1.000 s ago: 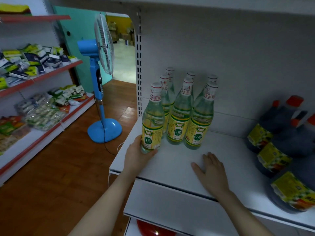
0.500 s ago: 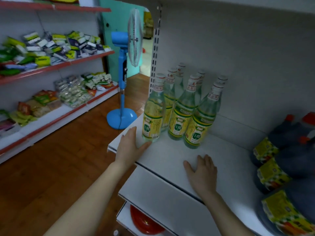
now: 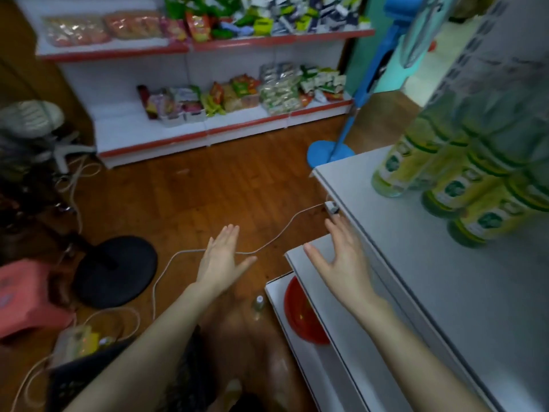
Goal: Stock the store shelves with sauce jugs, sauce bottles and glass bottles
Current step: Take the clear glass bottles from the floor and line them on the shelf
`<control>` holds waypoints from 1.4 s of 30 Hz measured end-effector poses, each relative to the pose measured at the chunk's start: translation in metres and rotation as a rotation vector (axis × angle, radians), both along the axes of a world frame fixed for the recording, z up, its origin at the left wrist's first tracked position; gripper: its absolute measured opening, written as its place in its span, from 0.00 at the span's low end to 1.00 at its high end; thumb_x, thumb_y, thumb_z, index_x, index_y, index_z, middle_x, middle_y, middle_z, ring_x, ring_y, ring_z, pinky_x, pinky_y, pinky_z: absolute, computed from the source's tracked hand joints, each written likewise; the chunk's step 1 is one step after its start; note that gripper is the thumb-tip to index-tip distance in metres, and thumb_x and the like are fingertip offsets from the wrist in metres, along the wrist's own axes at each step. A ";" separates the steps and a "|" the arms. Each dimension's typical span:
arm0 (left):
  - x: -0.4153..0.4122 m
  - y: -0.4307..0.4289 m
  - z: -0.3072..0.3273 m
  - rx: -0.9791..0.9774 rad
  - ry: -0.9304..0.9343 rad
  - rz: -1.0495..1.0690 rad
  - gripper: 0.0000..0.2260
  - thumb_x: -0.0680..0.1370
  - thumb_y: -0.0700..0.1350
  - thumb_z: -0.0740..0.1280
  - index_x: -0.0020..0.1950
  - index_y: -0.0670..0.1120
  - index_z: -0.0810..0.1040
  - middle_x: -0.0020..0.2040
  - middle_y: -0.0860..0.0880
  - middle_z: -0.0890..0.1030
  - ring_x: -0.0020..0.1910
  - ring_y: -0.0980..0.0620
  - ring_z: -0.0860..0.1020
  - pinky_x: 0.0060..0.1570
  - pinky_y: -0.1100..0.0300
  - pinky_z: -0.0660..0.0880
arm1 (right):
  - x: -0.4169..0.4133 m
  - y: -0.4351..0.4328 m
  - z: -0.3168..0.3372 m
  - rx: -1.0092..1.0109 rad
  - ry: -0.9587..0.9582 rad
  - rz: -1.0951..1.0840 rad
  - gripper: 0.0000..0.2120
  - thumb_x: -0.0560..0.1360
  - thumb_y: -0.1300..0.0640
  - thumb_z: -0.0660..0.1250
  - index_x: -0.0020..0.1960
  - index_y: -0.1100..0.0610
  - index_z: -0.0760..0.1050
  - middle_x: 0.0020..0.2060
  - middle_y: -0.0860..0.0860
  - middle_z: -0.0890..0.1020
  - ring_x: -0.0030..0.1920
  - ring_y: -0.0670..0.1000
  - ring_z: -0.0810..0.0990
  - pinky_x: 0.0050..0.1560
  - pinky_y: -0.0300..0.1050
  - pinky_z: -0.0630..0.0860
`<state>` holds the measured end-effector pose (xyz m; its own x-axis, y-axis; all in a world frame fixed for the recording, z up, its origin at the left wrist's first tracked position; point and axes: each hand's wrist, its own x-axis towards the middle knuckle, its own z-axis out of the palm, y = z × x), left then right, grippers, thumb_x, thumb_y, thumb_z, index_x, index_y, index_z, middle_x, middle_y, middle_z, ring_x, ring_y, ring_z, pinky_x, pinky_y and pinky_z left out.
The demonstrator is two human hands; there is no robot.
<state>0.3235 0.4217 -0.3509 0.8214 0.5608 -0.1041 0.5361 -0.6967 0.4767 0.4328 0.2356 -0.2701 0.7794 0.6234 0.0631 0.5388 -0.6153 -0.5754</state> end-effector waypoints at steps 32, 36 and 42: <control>0.000 -0.001 -0.594 -0.354 0.333 0.052 0.41 0.73 0.54 0.68 0.76 0.44 0.47 0.77 0.45 0.53 0.76 0.49 0.52 0.73 0.52 0.47 | 0.008 0.058 -0.626 -0.301 0.563 -0.039 0.39 0.71 0.50 0.71 0.74 0.58 0.54 0.73 0.54 0.63 0.73 0.51 0.61 0.70 0.44 0.60; 0.032 -0.001 -0.664 -0.490 0.208 0.063 0.43 0.72 0.50 0.71 0.76 0.45 0.47 0.77 0.46 0.52 0.76 0.49 0.52 0.73 0.53 0.49 | 0.024 0.075 -0.684 -0.190 0.562 -0.014 0.37 0.69 0.51 0.73 0.72 0.56 0.60 0.69 0.51 0.69 0.68 0.45 0.66 0.68 0.41 0.63; 0.056 -0.004 -0.704 -0.693 -0.066 0.205 0.35 0.69 0.38 0.73 0.73 0.43 0.61 0.70 0.44 0.69 0.69 0.48 0.66 0.59 0.70 0.58 | 0.028 0.095 -0.716 -0.002 0.580 -0.064 0.19 0.70 0.58 0.72 0.59 0.57 0.74 0.49 0.49 0.79 0.51 0.51 0.78 0.57 0.53 0.76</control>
<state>0.3791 0.4177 -1.0545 0.7234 0.5273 -0.4456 0.5787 -0.1111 0.8080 0.4610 0.3307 -0.9863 0.7227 0.5733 -0.3861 0.0975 -0.6376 -0.7642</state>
